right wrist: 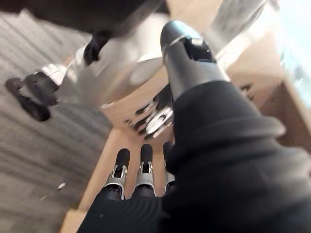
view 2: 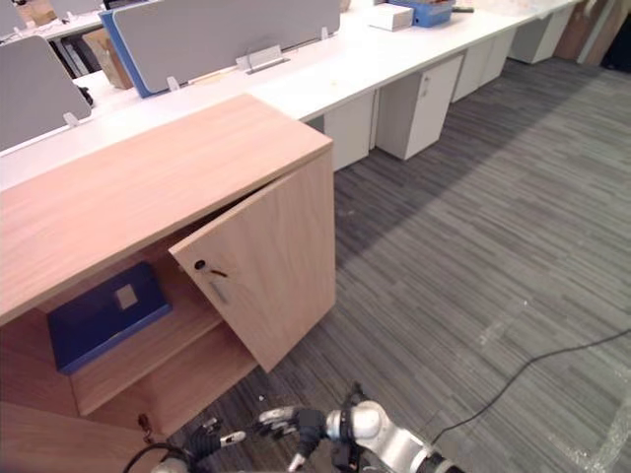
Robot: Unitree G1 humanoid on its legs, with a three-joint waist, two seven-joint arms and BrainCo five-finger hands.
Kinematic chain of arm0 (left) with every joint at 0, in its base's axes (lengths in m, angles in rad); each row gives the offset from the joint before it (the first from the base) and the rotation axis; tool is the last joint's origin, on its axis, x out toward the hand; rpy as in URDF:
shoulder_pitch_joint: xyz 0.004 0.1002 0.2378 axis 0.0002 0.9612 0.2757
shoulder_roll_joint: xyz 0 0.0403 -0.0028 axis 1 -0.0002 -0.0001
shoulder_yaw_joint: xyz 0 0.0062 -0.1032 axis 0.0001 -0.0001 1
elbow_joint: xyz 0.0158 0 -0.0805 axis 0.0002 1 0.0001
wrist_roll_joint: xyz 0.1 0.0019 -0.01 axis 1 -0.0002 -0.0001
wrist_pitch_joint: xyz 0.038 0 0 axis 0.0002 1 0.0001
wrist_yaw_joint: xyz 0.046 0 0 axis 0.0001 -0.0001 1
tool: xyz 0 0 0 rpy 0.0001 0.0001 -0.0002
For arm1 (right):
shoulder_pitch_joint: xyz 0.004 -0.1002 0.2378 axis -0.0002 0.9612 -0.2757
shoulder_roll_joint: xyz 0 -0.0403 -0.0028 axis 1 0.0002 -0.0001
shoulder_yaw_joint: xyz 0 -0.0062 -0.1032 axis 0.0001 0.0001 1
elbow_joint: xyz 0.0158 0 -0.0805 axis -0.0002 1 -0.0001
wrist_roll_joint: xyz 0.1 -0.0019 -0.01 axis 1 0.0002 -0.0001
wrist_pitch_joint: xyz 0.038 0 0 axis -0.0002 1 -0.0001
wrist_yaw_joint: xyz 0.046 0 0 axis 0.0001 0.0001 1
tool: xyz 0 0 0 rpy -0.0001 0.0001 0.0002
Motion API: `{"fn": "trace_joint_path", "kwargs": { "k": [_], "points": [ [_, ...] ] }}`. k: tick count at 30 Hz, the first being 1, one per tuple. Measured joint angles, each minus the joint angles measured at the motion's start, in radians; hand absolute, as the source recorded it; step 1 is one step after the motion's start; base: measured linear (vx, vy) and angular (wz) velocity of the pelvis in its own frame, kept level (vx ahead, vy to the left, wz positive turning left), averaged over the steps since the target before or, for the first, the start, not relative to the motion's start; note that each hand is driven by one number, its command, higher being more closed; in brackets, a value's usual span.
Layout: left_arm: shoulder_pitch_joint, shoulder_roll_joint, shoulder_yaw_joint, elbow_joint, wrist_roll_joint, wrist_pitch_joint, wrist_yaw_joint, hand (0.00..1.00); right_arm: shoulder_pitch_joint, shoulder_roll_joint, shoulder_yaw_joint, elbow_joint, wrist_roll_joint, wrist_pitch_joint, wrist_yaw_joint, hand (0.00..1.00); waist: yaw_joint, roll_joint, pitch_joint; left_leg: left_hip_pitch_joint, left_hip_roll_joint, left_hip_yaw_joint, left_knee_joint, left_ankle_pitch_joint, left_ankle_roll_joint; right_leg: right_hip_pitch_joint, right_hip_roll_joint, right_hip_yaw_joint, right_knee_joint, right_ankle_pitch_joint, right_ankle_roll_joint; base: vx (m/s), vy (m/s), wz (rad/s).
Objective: Walk over to the cabinet, pick up the folder, carry it to the office cabinet, place the folder inside the office cabinet, then close the office cabinet door
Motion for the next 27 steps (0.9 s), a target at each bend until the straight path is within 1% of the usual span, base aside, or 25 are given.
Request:
{"fn": "trace_joint_path", "kwargs": {
  "k": [1, 2, 4, 5, 6, 7, 8, 9, 10, 11, 12, 13, 14, 15, 17, 18, 19, 20, 21, 22, 23, 24, 25, 26, 27],
  "points": [
    [0.001, -0.001, 0.001, 0.001, 0.000, 0.000, 0.011, 0.00, 0.011, 0.027, -0.058, 0.075, -0.085, -0.008, -0.056, 0.00, 0.000, 0.000, 0.003, -0.002, 0.004, 0.000, 0.004, -0.005, -0.004, 0.004, 0.004, 0.000, -0.007, 0.006, -0.001, -0.04, 0.028, 0.01],
    [0.000, -0.003, 0.002, 0.000, -0.001, 0.000, 0.015, 0.00, 0.019, 0.042, -0.093, 0.111, -0.121, -0.010, -0.085, 0.00, 0.000, 0.000, 0.007, -0.003, 0.008, -0.001, 0.014, -0.010, -0.004, 0.008, 0.006, -0.002, -0.009, 0.007, -0.001, -0.06, 0.033, 0.08],
    [-0.005, -0.011, 0.002, 0.000, -0.016, 0.001, 0.044, 0.00, 0.053, 0.095, -0.238, 0.224, -0.253, -0.011, -0.207, 0.00, 0.000, -0.005, 0.014, -0.054, 0.029, 0.001, 0.112, -0.032, 0.009, 0.013, 0.005, -0.014, -0.015, 0.000, -0.001, -0.09, 0.023, 0.16],
    [-0.005, -0.014, 0.000, 0.000, -0.019, 0.001, 0.050, 0.00, 0.061, 0.100, -0.266, 0.242, -0.264, -0.010, -0.232, 0.00, -0.002, -0.006, 0.016, -0.071, 0.032, 0.007, 0.136, -0.034, 0.013, 0.014, 0.002, -0.023, -0.019, 0.000, 0.000, -0.12, 0.011, 0.35],
    [-0.010, -0.019, -0.001, -0.001, -0.023, 0.001, 0.058, 0.00, 0.083, 0.111, -0.320, 0.275, -0.285, -0.006, -0.269, 0.00, -0.006, -0.005, 0.020, -0.094, 0.041, 0.034, 0.172, -0.035, 0.018, 0.016, -0.003, -0.041, -0.020, 0.000, 0.000, -0.09, 0.012, 0.47],
    [-0.015, -0.021, -0.004, -0.001, -0.025, 0.001, 0.062, 0.00, 0.098, 0.124, -0.374, 0.315, -0.285, -0.001, -0.290, 0.00, -0.004, -0.006, 0.023, -0.106, 0.045, 0.070, 0.185, -0.036, 0.027, 0.020, -0.007, -0.058, -0.021, 0.000, 0.000, -0.10, 0.018, 0.47],
    [-0.019, -0.021, -0.006, -0.001, -0.026, 0.001, 0.063, 0.00, 0.098, 0.128, -0.404, 0.329, -0.289, 0.002, -0.303, 0.00, -0.004, -0.008, 0.027, -0.106, 0.045, 0.085, 0.182, -0.034, 0.029, 0.022, -0.009, -0.063, -0.023, 0.000, 0.001, -0.05, 0.027, 0.44],
    [-0.022, -0.025, -0.012, -0.001, -0.031, 0.000, 0.066, 0.00, 0.090, 0.139, -0.459, 0.375, -0.290, 0.010, -0.337, 0.00, -0.002, -0.009, 0.035, -0.105, 0.038, 0.113, 0.167, -0.034, 0.032, 0.023, -0.017, -0.084, -0.025, 0.004, 0.007, -0.05, 0.040, 0.47],
    [-0.022, -0.033, -0.016, -0.001, -0.045, 0.000, 0.068, 0.00, 0.076, 0.154, -0.518, 0.435, -0.291, 0.018, -0.363, 0.00, -0.002, -0.009, 0.037, -0.103, 0.018, 0.122, 0.132, -0.032, 0.040, 0.018, -0.028, -0.099, -0.026, 0.009, 0.013, -0.05, 0.048, 0.48],
    [-0.023, -0.037, -0.016, -0.001, -0.049, -0.001, 0.069, 0.00, 0.068, 0.158, -0.548, 0.466, -0.291, 0.023, -0.375, 0.00, -0.001, -0.009, 0.037, -0.101, 0.005, 0.121, 0.107, -0.031, 0.042, 0.007, -0.035, -0.106, -0.026, 0.011, 0.017, -0.07, 0.067, 0.42],
    [-0.027, -0.039, -0.013, -0.001, -0.060, -0.003, 0.072, 0.00, 0.050, 0.169, -0.608, 0.524, -0.287, 0.037, -0.397, 0.00, 0.006, -0.014, 0.039, -0.099, -0.025, 0.114, 0.063, -0.026, 0.055, -0.006, -0.049, -0.108, -0.027, 0.015, 0.023, -0.05, 0.058, 0.22],
    [-0.029, -0.040, -0.012, 0.000, -0.064, -0.004, 0.075, 0.00, 0.041, 0.174, -0.637, 0.551, -0.287, 0.042, -0.407, 0.00, 0.012, -0.015, 0.040, -0.099, -0.040, 0.111, 0.044, -0.023, 0.057, -0.011, -0.057, -0.109, -0.027, 0.019, 0.028, -0.02, 0.069, 0.21],
    [-0.033, -0.043, -0.005, 0.009, -0.074, -0.004, 0.084, 0.00, 0.025, 0.187, -0.719, 0.606, -0.274, 0.056, -0.435, 0.00, 0.017, -0.015, 0.041, -0.096, -0.075, 0.103, 0.002, -0.013, 0.071, -0.014, -0.076, -0.113, -0.027, 0.027, 0.040, 0.04, 0.059, 0.14],
    [-0.035, -0.043, -0.001, 0.018, -0.084, -0.004, 0.087, 0.00, 0.021, 0.192, -0.757, 0.627, -0.263, 0.058, -0.445, 0.00, 0.017, -0.015, 0.041, -0.086, -0.088, 0.102, -0.014, -0.008, 0.074, -0.011, -0.085, -0.115, -0.027, 0.032, 0.046, 0.06, 0.066, 0.17],
    [-0.043, -0.046, 0.004, 0.050, -0.106, -0.004, 0.095, 0.00, 0.017, 0.202, -0.847, 0.670, -0.204, 0.079, -0.484, 0.00, 0.016, -0.016, 0.037, -0.055, -0.132, 0.082, -0.067, 0.003, 0.083, 0.007, -0.117, -0.140, -0.020, 0.035, 0.063, 0.11, 0.094, 0.24],
    [-0.044, -0.046, 0.005, 0.058, -0.124, -0.004, 0.099, 0.00, 0.017, 0.205, -0.879, 0.675, -0.190, 0.088, -0.497, 0.00, 0.013, -0.015, 0.036, -0.047, -0.151, 0.067, -0.088, 0.004, 0.086, 0.007, -0.135, -0.148, 0.002, 0.023, 0.078, 0.15, 0.139, 0.34],
    [-0.044, -0.053, 0.007, 0.059, -0.142, -0.003, 0.102, 0.00, 0.018, 0.206, -0.920, 0.682, -0.178, 0.097, -0.511, 0.00, 0.009, -0.014, 0.035, -0.033, -0.175, 0.050, -0.114, 0.004, 0.096, -0.011, -0.170, -0.159, 0.081, -0.016, 0.100, 0.11, 0.128, 0.34],
    [-0.044, -0.055, 0.007, 0.061, -0.146, -0.004, 0.102, 0.00, 0.022, 0.207, -0.940, 0.685, -0.171, 0.100, -0.515, 0.00, 0.006, -0.016, 0.036, -0.024, -0.186, 0.041, -0.125, 0.004, 0.101, -0.018, -0.194, -0.167, 0.132, -0.044, 0.111, 0.15, 0.195, 0.53],
    [-0.050, -0.062, 0.003, 0.076, -0.164, -0.005, 0.103, 0.00, 0.039, 0.208, -0.973, 0.685, -0.169, 0.102, -0.526, 0.00, 0.002, -0.027, 0.038, 0.007, -0.213, 0.011, -0.149, 0.005, 0.112, -0.030, -0.254, -0.173, 0.264, -0.096, 0.121, 0.17, 0.210, 0.71],
    [-0.059, -0.070, -0.005, 0.091, -0.175, -0.007, 0.109, 0.00, 0.058, 0.210, -0.996, 0.682, -0.164, 0.105, -0.533, 0.00, 0.001, -0.035, 0.033, 0.033, -0.243, -0.016, -0.168, 0.013, 0.119, -0.050, -0.315, -0.167, 0.398, -0.136, 0.114, 0.22, 0.249, 0.79],
    [-0.062, -0.072, -0.014, 0.097, -0.176, -0.007, 0.113, 0.00, 0.065, 0.211, -1.011, 0.675, -0.153, 0.103, -0.538, 0.00, -0.002, -0.036, 0.031, 0.043, -0.255, -0.036, -0.174, 0.015, 0.123, -0.062, -0.342, -0.159, 0.462, -0.143, 0.103, 0.20, 0.199, 0.87],
    [-0.062, -0.074, -0.029, 0.097, -0.178, -0.008, 0.118, 0.00, 0.074, 0.212, -1.018, 0.666, -0.123, 0.102, -0.546, 0.00, -0.008, -0.038, 0.031, 0.059, -0.268, -0.072, -0.184, 0.017, 0.135, -0.096, -0.385, -0.127, 0.584, -0.142, 0.092, 0.25, 0.168, 1.08],
    [-0.062, -0.067, -0.046, 0.098, -0.182, -0.008, 0.128, 0.00, 0.080, 0.218, -1.028, 0.661, -0.087, 0.097, -0.552, 0.00, -0.027, -0.034, 0.026, 0.056, -0.263, -0.122, -0.181, 0.015, 0.139, -0.129, -0.379, -0.042, 0.643, -0.180, 0.091, 0.17, 0.085, 1.13],
    [-0.064, -0.063, -0.046, 0.098, -0.185, -0.008, 0.132, 0.00, 0.081, 0.225, -1.034, 0.661, -0.072, 0.096, -0.554, 0.00, -0.031, -0.035, 0.026, 0.049, -0.257, -0.147, -0.178, 0.015, 0.139, -0.138, -0.354, 0.010, 0.638, -0.205, 0.098, 0.19, 0.013, 1.27],
    [-0.068, -0.054, -0.046, 0.098, -0.204, -0.009, 0.136, 0.00, 0.083, 0.238, -1.059, 0.661, -0.034, 0.094, -0.557, 0.00, -0.032, -0.037, 0.029, 0.035, -0.240, -0.199, -0.172, 0.015, 0.138, -0.158, -0.291, 0.130, 0.609, -0.241, 0.098, 0.14, -0.103, 1.26]
  ]
}}
